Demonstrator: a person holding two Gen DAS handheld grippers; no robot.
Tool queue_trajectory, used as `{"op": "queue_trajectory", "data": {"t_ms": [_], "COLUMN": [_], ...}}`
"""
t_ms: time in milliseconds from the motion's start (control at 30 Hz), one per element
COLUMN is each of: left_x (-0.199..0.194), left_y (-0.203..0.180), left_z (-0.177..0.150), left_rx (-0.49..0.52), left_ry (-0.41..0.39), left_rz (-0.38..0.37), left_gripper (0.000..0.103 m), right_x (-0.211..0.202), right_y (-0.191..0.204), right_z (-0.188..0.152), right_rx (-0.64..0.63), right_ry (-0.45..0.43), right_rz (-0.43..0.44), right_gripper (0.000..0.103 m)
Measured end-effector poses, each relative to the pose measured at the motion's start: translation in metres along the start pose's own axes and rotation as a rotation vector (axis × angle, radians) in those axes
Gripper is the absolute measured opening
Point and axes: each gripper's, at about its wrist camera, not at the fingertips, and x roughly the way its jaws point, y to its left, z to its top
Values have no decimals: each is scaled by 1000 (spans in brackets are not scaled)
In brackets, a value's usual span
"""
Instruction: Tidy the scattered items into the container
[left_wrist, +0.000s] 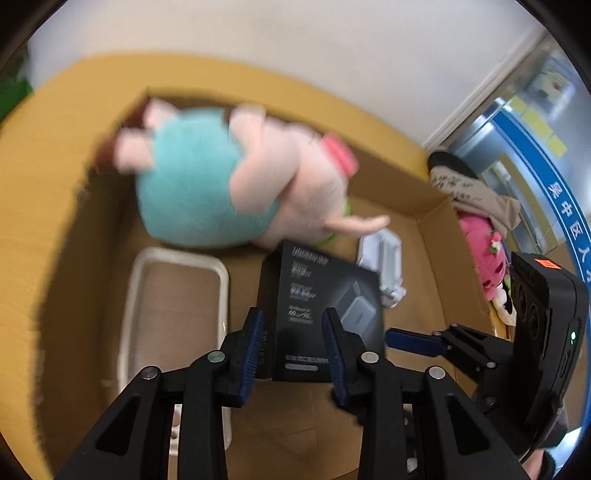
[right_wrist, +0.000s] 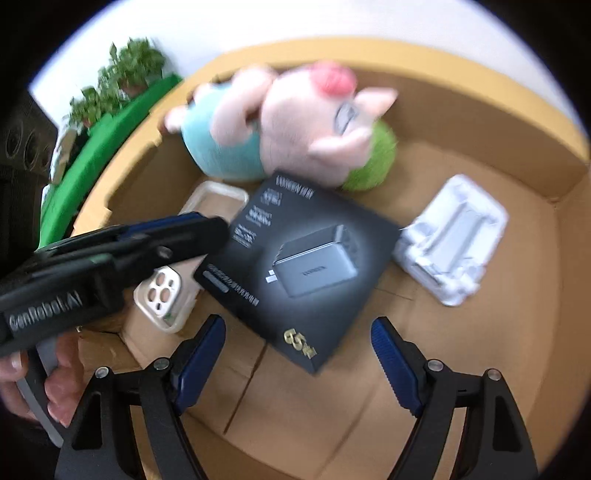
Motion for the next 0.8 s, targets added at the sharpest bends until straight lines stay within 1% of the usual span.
{"op": "queue_trajectory", "data": {"t_ms": [33,67,100,133,167,200,233,267,333,400,467,533,633,800], "left_x": [-13,-30,-48,-64,-80,-97,-109,-120,-138,-146,-149,-151,-156,-161], "left_y": [-5,-11,-19,-25,-32,-39,-44,-49,-59,-66,-70,-74,-80,-88], "left_z": [-2,-6,-13,-20,-30,-43,-55,-67,-93,-112,-126,-134,-150,-171], "left_rx": [22,48,79,105,133,162,187,207,239,252,257,265,270,281], "left_ry": [-39,-88,-148,-204,-261,-315,-355,-387,-444,-464,-459,-446,-461,-468], "left_rz": [6,20,47,77,107,132,150,166,195,217,230,237,240,227], "left_gripper": [48,63,77,83,89,94,96,102,103,103,103,103,103,103], "right_x": [-14,-30,-50,-76,-96,-112,-126,-133,-138,-136,-135,-138,-137,-149], "right_y": [-2,-4,-6,-6,-4,0,8,19,34,44,52,47,48,53], "right_z": [-6,-13,-22,-36,-49,-62,-76,-86,-107,-119,-132,-147,-156,-175], "right_rx": [8,20,40,67,88,102,106,100,75,64,60,58,48,39], "right_ry": [-38,-82,-148,-237,-312,-372,-421,-447,-447,-426,-421,-421,-427,-441], "right_rz": [-2,-7,-16,-26,-33,-39,-51,-71,-130,-183,-213,-234,-266,-300], "right_gripper": [82,82,83,84,86,87,87,88,88,88,88,88,88,88]}}
